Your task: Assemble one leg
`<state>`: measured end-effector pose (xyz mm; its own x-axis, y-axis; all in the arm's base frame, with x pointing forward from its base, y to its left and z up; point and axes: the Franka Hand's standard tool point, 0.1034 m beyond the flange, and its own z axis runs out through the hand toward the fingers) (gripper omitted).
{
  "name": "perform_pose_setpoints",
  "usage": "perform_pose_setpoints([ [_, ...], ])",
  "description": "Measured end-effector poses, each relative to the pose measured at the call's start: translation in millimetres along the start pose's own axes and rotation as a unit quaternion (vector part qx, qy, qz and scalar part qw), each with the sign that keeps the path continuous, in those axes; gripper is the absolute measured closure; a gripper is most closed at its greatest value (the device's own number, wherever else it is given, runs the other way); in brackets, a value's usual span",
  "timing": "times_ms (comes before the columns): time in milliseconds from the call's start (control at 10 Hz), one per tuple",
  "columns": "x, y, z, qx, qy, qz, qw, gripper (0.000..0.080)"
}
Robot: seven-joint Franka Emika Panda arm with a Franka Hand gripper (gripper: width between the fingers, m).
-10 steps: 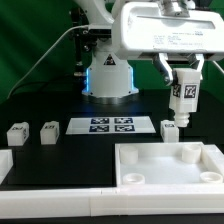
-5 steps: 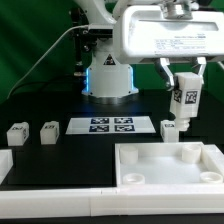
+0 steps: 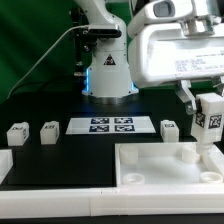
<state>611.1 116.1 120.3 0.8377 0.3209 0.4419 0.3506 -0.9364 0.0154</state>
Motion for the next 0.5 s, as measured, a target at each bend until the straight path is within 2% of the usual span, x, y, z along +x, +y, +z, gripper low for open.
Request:
perform_pose_setpoints([
  [100, 1.3, -6.6, 5.3, 0.003, -0.001, -0.001, 1.000, 0.0505],
  [500, 0.1, -7.3, 19.8, 0.006, -0.002, 0.001, 1.000, 0.0505],
])
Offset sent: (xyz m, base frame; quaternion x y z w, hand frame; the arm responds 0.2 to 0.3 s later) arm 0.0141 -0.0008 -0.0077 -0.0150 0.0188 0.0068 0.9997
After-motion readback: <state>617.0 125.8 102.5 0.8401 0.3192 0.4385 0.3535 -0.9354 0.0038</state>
